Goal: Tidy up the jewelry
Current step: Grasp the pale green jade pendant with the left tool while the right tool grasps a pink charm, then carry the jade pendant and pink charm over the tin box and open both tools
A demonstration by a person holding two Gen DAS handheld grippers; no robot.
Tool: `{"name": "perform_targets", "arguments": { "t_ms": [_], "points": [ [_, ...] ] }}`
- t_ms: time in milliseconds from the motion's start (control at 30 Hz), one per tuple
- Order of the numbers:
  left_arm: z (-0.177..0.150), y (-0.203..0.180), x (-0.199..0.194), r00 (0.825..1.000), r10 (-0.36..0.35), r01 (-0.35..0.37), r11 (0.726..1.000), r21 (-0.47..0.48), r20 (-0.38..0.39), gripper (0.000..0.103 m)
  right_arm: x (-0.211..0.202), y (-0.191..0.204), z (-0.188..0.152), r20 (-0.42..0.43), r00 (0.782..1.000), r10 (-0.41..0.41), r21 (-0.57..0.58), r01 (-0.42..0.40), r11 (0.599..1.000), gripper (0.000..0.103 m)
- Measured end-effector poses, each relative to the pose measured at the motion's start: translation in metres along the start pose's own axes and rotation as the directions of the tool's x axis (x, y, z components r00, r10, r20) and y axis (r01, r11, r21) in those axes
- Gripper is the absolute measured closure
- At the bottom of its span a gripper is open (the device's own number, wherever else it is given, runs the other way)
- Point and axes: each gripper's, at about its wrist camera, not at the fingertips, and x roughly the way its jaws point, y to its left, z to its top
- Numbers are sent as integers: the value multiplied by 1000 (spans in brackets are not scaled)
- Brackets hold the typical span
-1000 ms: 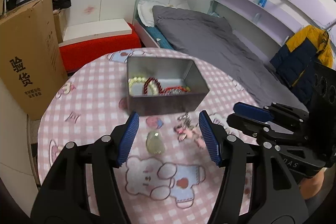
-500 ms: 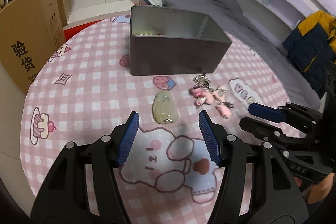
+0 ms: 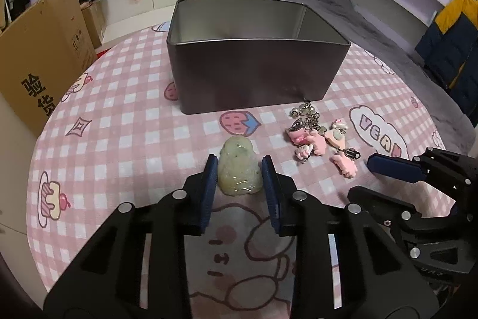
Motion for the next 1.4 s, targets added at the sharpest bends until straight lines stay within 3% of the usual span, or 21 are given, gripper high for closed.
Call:
{"name": "perform_targets", "arguments": {
  "t_ms": [367, 400, 433, 533, 900, 933, 1000, 1033, 1067, 1233, 1300, 1367, 1400],
  "points": [
    [0, 6, -15, 999, -54, 54, 998, -30, 5, 74, 14, 5, 14, -9, 999, -44, -29, 43, 999, 66],
    [1, 4, -18, 998, -56, 56, 998, -27, 9, 75, 16, 6, 14, -11, 998, -59, -44, 59, 997, 70],
    [1, 3, -20, 998, -56, 56, 998, -18, 9, 92, 17, 9, 14, -14, 997, -81, -66, 80, 995, 76],
    [2, 3, -24, 996, -94, 94, 995, -19, 8, 92, 17, 16, 13, -20, 995, -101, -113, 98, 989, 80],
    [2, 13, -30, 993, -120, 120, 991, -55, 3, 91, -4, 12, 6, -13, 1000, -28, -77, 27, 997, 80],
    [1, 11, -29, 994, -112, 111, 993, -44, -3, 87, -7, 12, 7, -9, 1000, -22, -75, 21, 997, 80],
    [0, 9, -28, 993, -120, 119, 992, -39, -8, 67, -9, 14, 8, -7, 1000, -10, -72, 10, 997, 80],
    [-1, 8, -28, 993, -122, 122, 992, -45, -1, 44, -10, 15, 9, -6, 1000, -6, -73, 5, 997, 80],
    [-2, 8, -30, 993, -121, 121, 991, -49, 13, 42, -11, 15, 10, -7, 1000, -4, -74, 3, 997, 80],
    [-4, -4, -22, 997, -75, 75, 997, 15, -10, 42, -15, 16, 10, 7, 1000, -2, -75, 2, 997, 80],
    [-6, -9, -16, 998, -57, 58, 998, 40, -27, 51, -18, 15, 12, 13, 1000, -1, -72, 2, 997, 80],
    [-8, -14, -9, 997, -49, 52, 997, 64, -52, 67, -19, 15, 13, 19, 1000, 0, -73, 2, 997, 80],
    [-10, -18, -7, 999, -26, 30, 995, 90, -48, 68, -18, 15, 15, 20, 1000, 1, -74, 1, 997, 80]
  ]
}}
